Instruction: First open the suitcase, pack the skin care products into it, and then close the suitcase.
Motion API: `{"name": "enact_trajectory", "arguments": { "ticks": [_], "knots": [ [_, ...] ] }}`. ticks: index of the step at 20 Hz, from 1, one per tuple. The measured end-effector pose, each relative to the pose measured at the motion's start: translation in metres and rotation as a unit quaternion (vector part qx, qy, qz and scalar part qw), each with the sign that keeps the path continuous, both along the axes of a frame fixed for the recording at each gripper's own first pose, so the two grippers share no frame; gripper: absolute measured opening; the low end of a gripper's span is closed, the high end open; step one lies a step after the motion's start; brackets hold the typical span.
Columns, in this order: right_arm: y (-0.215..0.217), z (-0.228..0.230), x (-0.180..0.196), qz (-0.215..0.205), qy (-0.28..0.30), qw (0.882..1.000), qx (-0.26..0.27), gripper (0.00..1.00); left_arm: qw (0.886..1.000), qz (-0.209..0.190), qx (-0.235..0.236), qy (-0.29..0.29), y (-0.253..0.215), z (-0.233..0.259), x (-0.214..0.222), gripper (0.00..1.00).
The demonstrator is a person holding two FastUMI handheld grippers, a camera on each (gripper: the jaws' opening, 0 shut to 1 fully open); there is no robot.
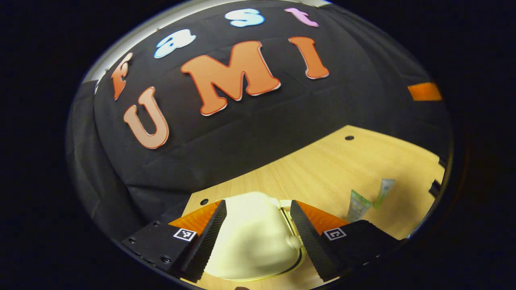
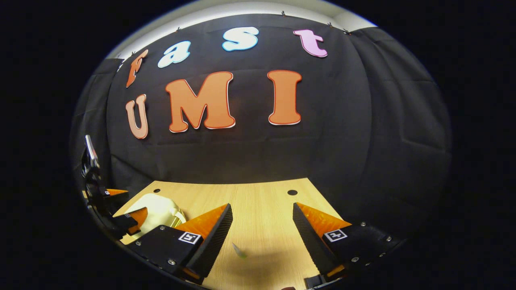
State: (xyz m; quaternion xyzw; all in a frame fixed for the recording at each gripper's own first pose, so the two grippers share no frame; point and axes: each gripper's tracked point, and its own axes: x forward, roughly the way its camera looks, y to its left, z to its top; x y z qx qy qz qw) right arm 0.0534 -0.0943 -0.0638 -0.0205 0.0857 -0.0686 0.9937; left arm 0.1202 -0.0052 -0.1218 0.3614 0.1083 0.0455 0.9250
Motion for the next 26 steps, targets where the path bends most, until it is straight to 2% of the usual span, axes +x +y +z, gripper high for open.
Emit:
{"name": "enact_trajectory", "arguments": {
  "ticks": [3, 6, 13, 18, 21, 23, 25, 26],
  "knots": [
    [-0.008, -0.011, -0.005, -0.006, 0.016, 1.0, 0.009, 0.95, 0.997, -0.017, 0.063, 0.042, -0.011, -0.035, 0.001, 0.99],
    [-0.024, -0.018, -0.01, -0.016, 0.025, 0.999, 0.012, 0.95, 0.987, -0.036, 0.128, 0.087, -0.018, -0.063, 0.001, 0.99],
    [-0.069, -0.036, -0.021, -0.044, 0.049, 0.997, 0.038, 0.95, 0.946, -0.046, 0.271, 0.174, -0.014, -0.114, 0.02, 0.99],
    [-0.086, -0.047, -0.023, -0.048, 0.069, 0.996, 0.033, 0.95, 0.925, -0.031, 0.322, 0.201, -0.01, -0.129, 0.036, 0.98],
    [-0.086, -0.051, -0.02, -0.043, 0.076, 0.995, 0.036, 0.95, 0.918, -0.015, 0.333, 0.215, -0.001, -0.13, 0.046, 1.0],
    [-0.086, -0.049, -0.017, -0.04, 0.077, 0.996, 0.035, 0.95, 0.913, -0.005, 0.333, 0.235, 0.007, -0.138, 0.049, 0.97],
    [-0.086, -0.047, -0.014, -0.037, 0.077, 0.996, 0.032, 0.95, 0.906, -0.012, 0.334, 0.261, 0.005, -0.152, 0.054, 0.86],
    [-0.087, -0.045, -0.013, -0.037, 0.076, 0.996, 0.029, 0.95, 0.904, -0.007, 0.323, 0.28, 0.004, -0.163, 0.046, 0.65]
  ]
}}
